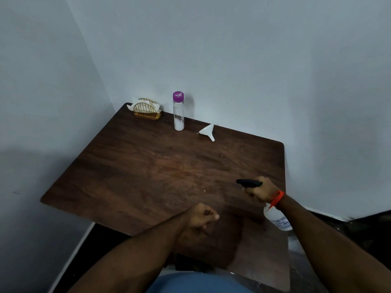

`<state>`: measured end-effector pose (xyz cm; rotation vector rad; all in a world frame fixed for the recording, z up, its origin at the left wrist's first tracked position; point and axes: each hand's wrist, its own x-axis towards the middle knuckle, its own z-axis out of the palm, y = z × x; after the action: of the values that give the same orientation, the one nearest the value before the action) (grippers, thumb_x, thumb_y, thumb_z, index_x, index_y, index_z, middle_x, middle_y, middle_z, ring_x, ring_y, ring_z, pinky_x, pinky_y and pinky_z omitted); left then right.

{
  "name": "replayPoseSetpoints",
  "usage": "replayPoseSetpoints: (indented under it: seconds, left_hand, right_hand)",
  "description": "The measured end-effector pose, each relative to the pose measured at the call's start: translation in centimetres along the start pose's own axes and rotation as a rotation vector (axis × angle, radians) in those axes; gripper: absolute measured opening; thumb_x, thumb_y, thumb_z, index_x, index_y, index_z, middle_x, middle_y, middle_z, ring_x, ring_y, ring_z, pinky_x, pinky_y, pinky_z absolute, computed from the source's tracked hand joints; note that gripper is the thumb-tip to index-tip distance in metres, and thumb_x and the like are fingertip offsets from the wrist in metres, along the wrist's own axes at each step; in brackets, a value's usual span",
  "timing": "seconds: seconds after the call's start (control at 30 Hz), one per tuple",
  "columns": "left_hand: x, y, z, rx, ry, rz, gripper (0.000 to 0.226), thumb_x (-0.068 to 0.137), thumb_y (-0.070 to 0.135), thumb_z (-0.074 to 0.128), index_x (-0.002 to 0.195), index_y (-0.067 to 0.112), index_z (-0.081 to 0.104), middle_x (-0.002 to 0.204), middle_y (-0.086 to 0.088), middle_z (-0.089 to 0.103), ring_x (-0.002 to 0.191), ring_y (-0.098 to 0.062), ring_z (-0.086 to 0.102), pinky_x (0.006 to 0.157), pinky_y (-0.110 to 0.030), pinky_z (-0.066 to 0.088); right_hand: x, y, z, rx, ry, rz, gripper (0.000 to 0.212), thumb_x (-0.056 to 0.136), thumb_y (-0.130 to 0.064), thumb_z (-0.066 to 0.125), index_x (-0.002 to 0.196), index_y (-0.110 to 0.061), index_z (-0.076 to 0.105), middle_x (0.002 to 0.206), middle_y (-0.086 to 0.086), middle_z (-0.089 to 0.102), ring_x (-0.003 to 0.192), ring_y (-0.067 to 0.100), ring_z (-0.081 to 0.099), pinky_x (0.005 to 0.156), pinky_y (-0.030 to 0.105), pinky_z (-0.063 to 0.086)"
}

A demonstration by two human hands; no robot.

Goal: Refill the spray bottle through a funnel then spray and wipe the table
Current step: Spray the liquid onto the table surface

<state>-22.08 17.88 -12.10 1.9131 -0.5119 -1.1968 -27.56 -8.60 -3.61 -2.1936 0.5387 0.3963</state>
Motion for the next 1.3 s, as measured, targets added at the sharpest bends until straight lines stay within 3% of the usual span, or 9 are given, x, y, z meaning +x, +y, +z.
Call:
replayPoseSetpoints:
  seconds: [0.27,0.4,0.53,0.67,0.8,0.83,0.93,1.07,1.3]
  left_hand:
    - [0.3,0.3,-0.4,0.002,-0.005,-0.009,0.030,0.094,0.032,0.062,0.113,0.010,0.069,0.104,-0.011,0.070,0.080,-0.023,0.064,0.072,-0.036,0.055]
    - [0.3,0.4,-0.4,0.008,0.009,-0.013,0.029,0.096,0.029,0.061,0.114,0.008,0.068,0.095,-0.005,0.066,0.066,-0.013,0.060,0.058,-0.022,0.051]
    - [0.4,0.1,-0.4,0.018,0.003,-0.020,0.029,0.095,0.031,0.061,0.113,0.009,0.069,0.096,-0.006,0.067,0.068,-0.015,0.060,0.061,-0.025,0.051]
    - [0.5,-0.1,-0.7,0.029,-0.012,-0.016,0.029,0.095,0.034,0.061,0.112,0.013,0.069,0.103,-0.011,0.070,0.068,-0.014,0.061,0.062,-0.024,0.051]
    - [0.7,-0.2,-0.8,0.007,-0.014,-0.007,0.026,0.094,0.035,0.062,0.108,0.014,0.069,0.103,-0.006,0.069,0.071,-0.012,0.062,0.060,-0.023,0.053]
    - [0.7,-0.2,-0.7,0.011,-0.014,-0.006,0.025,0.094,0.035,0.062,0.108,0.016,0.069,0.104,-0.005,0.069,0.072,-0.013,0.063,0.060,-0.024,0.053]
    - [0.9,-0.4,-0.7,0.018,-0.027,-0.008,0.024,0.094,0.037,0.062,0.107,0.020,0.070,0.107,-0.004,0.070,0.075,-0.016,0.065,0.064,-0.029,0.054]
    - [0.5,-0.2,-1.0,0.024,-0.029,-0.009,0.020,0.094,0.037,0.061,0.105,0.023,0.069,0.103,-0.002,0.071,0.068,-0.011,0.064,0.062,-0.026,0.052]
    - [0.3,-0.5,-1.3,0.025,-0.013,-0.014,0.024,0.094,0.037,0.062,0.107,0.019,0.070,0.108,-0.006,0.071,0.078,-0.018,0.066,0.069,-0.032,0.055]
  right_hand:
    - [0.5,0.4,0.6,-0.015,-0.033,0.026,0.020,0.085,-0.022,0.070,0.089,-0.002,0.070,0.072,0.017,0.068,0.051,0.015,0.058,0.049,0.027,0.047]
    - [0.5,0.5,0.5,0.034,0.011,0.021,0.018,0.085,-0.027,0.072,0.088,-0.008,0.071,0.075,0.015,0.070,0.053,0.016,0.059,0.050,0.027,0.048]
    - [0.3,-0.2,0.3,0.150,0.011,0.020,0.016,0.087,-0.018,0.071,0.085,-0.003,0.069,0.063,0.009,0.064,0.042,0.012,0.052,0.040,0.025,0.042]
    - [0.6,-1.2,0.4,0.051,-0.138,0.026,0.015,0.088,-0.015,0.068,0.093,-0.001,0.070,0.064,0.004,0.066,0.041,0.011,0.053,0.040,0.022,0.041]
    - [3.8,2.3,0.7,-0.002,-0.293,0.030,0.045,0.080,-0.060,0.070,0.095,-0.017,0.071,0.091,0.015,0.072,0.060,0.033,0.068,0.051,0.033,0.051]
    - [3.5,1.3,0.8,-0.004,-0.303,0.002,0.045,0.080,-0.060,0.069,0.095,-0.018,0.072,0.092,0.016,0.072,0.058,0.033,0.066,0.050,0.033,0.051]
    - [0.7,-4.7,1.1,0.107,-0.307,-0.113,0.022,0.091,-0.027,0.068,0.095,-0.006,0.071,0.079,0.013,0.070,0.042,0.015,0.053,0.040,0.023,0.042]
    - [0.8,-5.5,1.7,0.018,-0.271,-0.151,0.017,0.087,-0.019,0.071,0.072,-0.013,0.069,0.059,0.006,0.060,0.036,0.004,0.048,0.039,0.016,0.037]
    - [1.8,-4.0,2.3,0.057,-0.363,-0.166,0.014,0.090,-0.020,0.064,0.095,-0.012,0.073,0.094,0.007,0.076,0.040,0.017,0.052,0.036,0.025,0.043]
